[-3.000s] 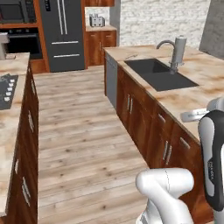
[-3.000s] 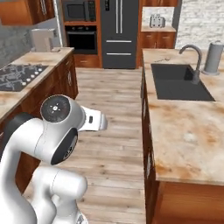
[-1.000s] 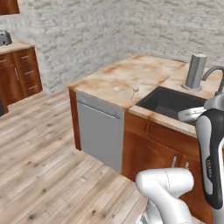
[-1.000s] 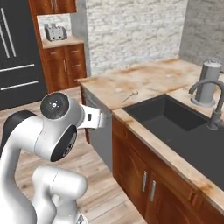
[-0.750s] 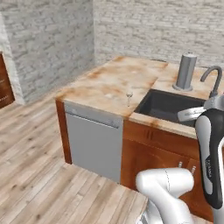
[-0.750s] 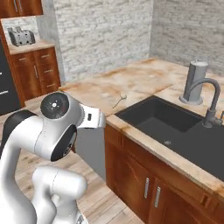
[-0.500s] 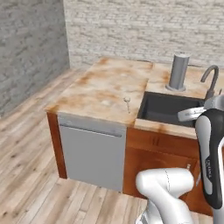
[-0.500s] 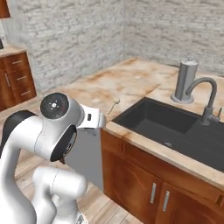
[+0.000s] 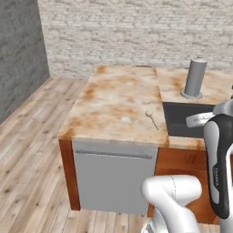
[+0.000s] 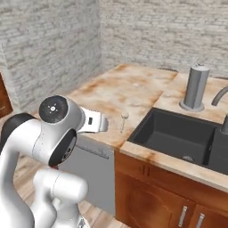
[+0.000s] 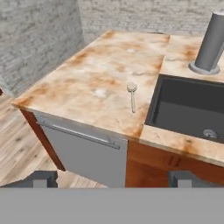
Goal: Grab the spray bottle from the cabinet, then place it next to the cutting board for sanitizing. Then grab the dish brush from the countertop next to the sink and place it next to the cutting board.
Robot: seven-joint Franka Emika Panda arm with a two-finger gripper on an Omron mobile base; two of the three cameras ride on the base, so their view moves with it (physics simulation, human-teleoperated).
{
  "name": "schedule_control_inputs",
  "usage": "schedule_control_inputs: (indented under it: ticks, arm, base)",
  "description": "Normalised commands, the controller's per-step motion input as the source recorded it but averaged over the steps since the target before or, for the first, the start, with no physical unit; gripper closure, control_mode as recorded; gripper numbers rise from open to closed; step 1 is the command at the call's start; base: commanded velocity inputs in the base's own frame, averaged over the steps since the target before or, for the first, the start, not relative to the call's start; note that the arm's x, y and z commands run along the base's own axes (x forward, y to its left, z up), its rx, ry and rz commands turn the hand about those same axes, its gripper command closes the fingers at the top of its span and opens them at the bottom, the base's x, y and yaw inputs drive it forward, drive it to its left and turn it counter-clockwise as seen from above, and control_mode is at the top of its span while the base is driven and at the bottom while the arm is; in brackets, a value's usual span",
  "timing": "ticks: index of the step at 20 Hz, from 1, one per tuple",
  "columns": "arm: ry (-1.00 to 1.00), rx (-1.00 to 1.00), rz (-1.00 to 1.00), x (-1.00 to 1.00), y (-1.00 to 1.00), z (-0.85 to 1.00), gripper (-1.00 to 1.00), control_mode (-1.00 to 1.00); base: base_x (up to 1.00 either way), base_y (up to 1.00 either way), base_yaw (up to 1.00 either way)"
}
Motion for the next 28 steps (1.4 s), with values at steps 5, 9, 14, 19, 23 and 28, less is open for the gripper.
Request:
schedule_control_inputs:
  ticks: [5, 9, 14, 19, 23, 28]
  arm:
    - [0.00, 0.00, 0.00, 0.00, 0.00, 0.00, -1.00, 1.00]
    - [0.00, 0.00, 0.00, 0.00, 0.00, 0.00, -1.00, 1.00]
    - [0.00, 0.00, 0.00, 0.00, 0.00, 0.00, -1.00, 1.00]
    - [0.00, 0.00, 0.00, 0.00, 0.00, 0.00, -1.00, 1.00]
    - [0.00, 0.00, 0.00, 0.00, 0.00, 0.00, -1.00, 1.00]
    - [0.03, -0.09, -0.11, 0.20, 0.60, -0.11, -1.00, -1.00]
  base:
    - [0.70, 0.17, -0.07]
    - [0.74, 0.09, -0.32]
    - [0.23, 0.02, -0.29]
    - [0.72, 0.08, -0.18]
    - [0.63, 0.67, -0.27]
    - [0.18, 0.38, -0.11]
